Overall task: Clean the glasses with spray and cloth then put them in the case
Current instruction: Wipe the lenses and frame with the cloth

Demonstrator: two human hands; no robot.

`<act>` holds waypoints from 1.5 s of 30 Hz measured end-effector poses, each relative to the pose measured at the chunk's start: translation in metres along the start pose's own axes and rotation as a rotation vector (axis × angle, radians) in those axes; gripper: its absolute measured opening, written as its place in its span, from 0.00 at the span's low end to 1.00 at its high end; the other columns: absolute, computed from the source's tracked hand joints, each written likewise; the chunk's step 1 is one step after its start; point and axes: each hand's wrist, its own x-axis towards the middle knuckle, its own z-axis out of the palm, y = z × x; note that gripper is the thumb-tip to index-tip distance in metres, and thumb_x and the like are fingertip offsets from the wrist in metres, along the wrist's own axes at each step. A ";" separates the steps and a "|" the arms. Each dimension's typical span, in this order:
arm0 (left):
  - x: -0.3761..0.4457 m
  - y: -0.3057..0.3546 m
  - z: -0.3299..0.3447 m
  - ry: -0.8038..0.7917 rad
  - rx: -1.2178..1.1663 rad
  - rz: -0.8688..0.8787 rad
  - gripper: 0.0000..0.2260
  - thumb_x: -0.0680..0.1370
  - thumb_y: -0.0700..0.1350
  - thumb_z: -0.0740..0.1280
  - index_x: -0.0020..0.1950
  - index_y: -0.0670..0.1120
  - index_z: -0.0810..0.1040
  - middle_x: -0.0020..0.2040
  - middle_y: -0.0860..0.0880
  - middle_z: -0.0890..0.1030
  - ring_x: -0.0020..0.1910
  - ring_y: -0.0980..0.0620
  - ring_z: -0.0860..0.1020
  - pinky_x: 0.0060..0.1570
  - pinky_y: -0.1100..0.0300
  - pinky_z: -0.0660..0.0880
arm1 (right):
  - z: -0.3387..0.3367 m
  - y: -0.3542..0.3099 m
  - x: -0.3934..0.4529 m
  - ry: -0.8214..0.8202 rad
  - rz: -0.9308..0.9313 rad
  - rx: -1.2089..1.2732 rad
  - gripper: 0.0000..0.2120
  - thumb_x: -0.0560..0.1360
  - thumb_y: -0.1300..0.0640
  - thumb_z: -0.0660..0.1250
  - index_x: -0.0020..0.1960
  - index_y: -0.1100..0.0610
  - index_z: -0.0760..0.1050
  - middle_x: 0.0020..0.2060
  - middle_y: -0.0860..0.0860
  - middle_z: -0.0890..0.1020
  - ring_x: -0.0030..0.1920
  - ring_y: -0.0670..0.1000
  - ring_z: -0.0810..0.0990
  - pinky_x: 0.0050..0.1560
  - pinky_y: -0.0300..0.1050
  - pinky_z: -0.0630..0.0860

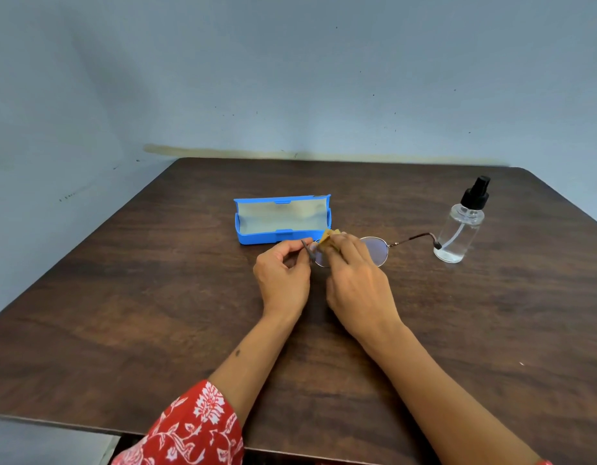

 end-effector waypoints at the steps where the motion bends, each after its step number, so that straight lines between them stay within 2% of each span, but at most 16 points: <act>1: 0.000 0.000 0.000 0.006 -0.002 0.005 0.05 0.73 0.35 0.70 0.48 0.40 0.83 0.43 0.44 0.85 0.44 0.51 0.83 0.50 0.55 0.80 | 0.001 -0.002 -0.002 -0.013 -0.027 -0.011 0.20 0.61 0.72 0.71 0.53 0.67 0.79 0.50 0.59 0.82 0.54 0.58 0.81 0.44 0.44 0.80; 3: -0.001 0.001 -0.001 0.013 0.005 0.022 0.05 0.73 0.35 0.71 0.47 0.41 0.83 0.44 0.44 0.85 0.43 0.54 0.83 0.49 0.60 0.79 | 0.002 -0.004 -0.007 -0.028 -0.062 -0.024 0.20 0.61 0.71 0.72 0.53 0.65 0.80 0.48 0.57 0.83 0.52 0.57 0.82 0.44 0.43 0.80; 9: -0.002 0.002 0.000 -0.020 0.059 0.043 0.06 0.73 0.36 0.70 0.48 0.42 0.83 0.44 0.48 0.85 0.45 0.55 0.83 0.50 0.57 0.80 | -0.002 0.005 0.000 0.036 0.051 0.017 0.17 0.62 0.74 0.71 0.51 0.68 0.80 0.49 0.61 0.82 0.54 0.60 0.81 0.46 0.46 0.80; 13: -0.001 0.003 -0.001 0.008 0.044 0.057 0.05 0.72 0.36 0.71 0.47 0.41 0.84 0.43 0.47 0.85 0.41 0.60 0.82 0.47 0.65 0.79 | 0.000 -0.004 -0.005 0.006 -0.022 0.006 0.17 0.64 0.71 0.70 0.53 0.67 0.80 0.49 0.58 0.82 0.54 0.57 0.81 0.47 0.44 0.79; 16: -0.002 0.002 0.000 0.007 0.044 0.052 0.05 0.72 0.35 0.71 0.47 0.41 0.84 0.43 0.47 0.85 0.42 0.58 0.82 0.48 0.63 0.79 | -0.001 -0.003 -0.001 0.061 -0.006 -0.002 0.14 0.69 0.68 0.60 0.51 0.67 0.80 0.49 0.59 0.82 0.54 0.58 0.81 0.49 0.45 0.80; 18: -0.001 0.002 0.000 -0.005 0.057 0.036 0.06 0.73 0.35 0.70 0.48 0.41 0.83 0.43 0.47 0.85 0.44 0.55 0.83 0.49 0.59 0.79 | -0.002 -0.002 0.003 0.067 0.032 0.017 0.17 0.71 0.65 0.54 0.50 0.68 0.79 0.50 0.61 0.82 0.56 0.60 0.80 0.49 0.47 0.80; 20: -0.001 0.002 0.000 -0.003 0.058 0.024 0.06 0.73 0.35 0.70 0.48 0.41 0.83 0.43 0.47 0.85 0.44 0.54 0.83 0.50 0.58 0.79 | -0.001 -0.003 0.002 0.047 0.019 -0.001 0.15 0.71 0.66 0.59 0.52 0.68 0.79 0.50 0.61 0.82 0.56 0.59 0.80 0.45 0.45 0.80; 21: -0.001 0.002 -0.001 0.004 0.045 0.019 0.05 0.73 0.35 0.70 0.47 0.41 0.83 0.43 0.46 0.85 0.43 0.54 0.83 0.49 0.57 0.80 | 0.000 -0.004 -0.001 0.025 0.000 -0.012 0.14 0.68 0.68 0.64 0.52 0.67 0.80 0.49 0.60 0.82 0.54 0.58 0.81 0.43 0.44 0.80; 23: -0.001 0.003 -0.001 0.014 0.027 0.026 0.04 0.72 0.36 0.71 0.45 0.43 0.83 0.42 0.46 0.85 0.41 0.58 0.82 0.47 0.61 0.80 | 0.002 -0.005 -0.007 -0.017 -0.024 -0.021 0.18 0.59 0.70 0.73 0.49 0.65 0.81 0.44 0.57 0.83 0.48 0.57 0.83 0.36 0.41 0.79; 26: -0.002 0.004 -0.001 0.009 0.029 0.035 0.05 0.72 0.37 0.71 0.46 0.45 0.83 0.42 0.48 0.85 0.41 0.60 0.82 0.46 0.65 0.79 | 0.001 -0.001 -0.005 -0.002 0.008 -0.024 0.18 0.57 0.72 0.74 0.47 0.64 0.81 0.44 0.57 0.83 0.47 0.57 0.83 0.32 0.40 0.78; 29: -0.002 0.003 0.000 -0.007 0.048 0.022 0.06 0.73 0.37 0.71 0.47 0.44 0.84 0.43 0.50 0.85 0.44 0.57 0.83 0.49 0.61 0.80 | 0.001 0.003 0.003 0.046 0.048 -0.027 0.18 0.60 0.74 0.73 0.49 0.68 0.80 0.48 0.62 0.82 0.52 0.60 0.81 0.39 0.44 0.80; 32: -0.001 0.003 -0.001 0.001 0.051 0.014 0.06 0.73 0.36 0.70 0.48 0.43 0.84 0.43 0.49 0.85 0.44 0.56 0.83 0.49 0.58 0.80 | 0.004 0.000 0.000 0.027 -0.015 -0.034 0.19 0.61 0.73 0.73 0.52 0.68 0.80 0.49 0.61 0.82 0.54 0.60 0.81 0.46 0.46 0.80; 36: -0.003 0.003 -0.002 0.002 0.045 0.050 0.06 0.72 0.36 0.71 0.47 0.43 0.84 0.43 0.48 0.85 0.42 0.62 0.82 0.46 0.68 0.78 | 0.002 0.000 -0.007 -0.010 -0.023 -0.025 0.20 0.57 0.72 0.74 0.49 0.65 0.81 0.45 0.57 0.83 0.50 0.56 0.83 0.41 0.43 0.80; 40: -0.003 0.004 -0.001 -0.017 0.069 0.036 0.07 0.73 0.36 0.70 0.49 0.44 0.83 0.43 0.50 0.85 0.45 0.58 0.83 0.49 0.63 0.79 | 0.001 0.004 0.003 0.038 0.049 -0.012 0.17 0.61 0.74 0.72 0.50 0.68 0.80 0.48 0.61 0.82 0.53 0.60 0.81 0.45 0.47 0.80; 42: -0.002 0.004 -0.001 -0.008 0.063 0.027 0.07 0.73 0.36 0.70 0.49 0.43 0.83 0.43 0.49 0.85 0.45 0.57 0.83 0.49 0.61 0.79 | 0.003 0.001 0.003 0.035 0.020 -0.023 0.18 0.61 0.73 0.72 0.51 0.69 0.79 0.48 0.62 0.82 0.53 0.61 0.81 0.47 0.48 0.80; 45: -0.002 0.005 -0.002 0.010 0.046 0.031 0.05 0.73 0.36 0.71 0.48 0.41 0.83 0.44 0.46 0.85 0.43 0.58 0.83 0.49 0.60 0.80 | 0.004 -0.004 -0.005 -0.013 -0.052 -0.061 0.20 0.57 0.70 0.75 0.49 0.66 0.81 0.44 0.58 0.83 0.48 0.58 0.83 0.43 0.44 0.80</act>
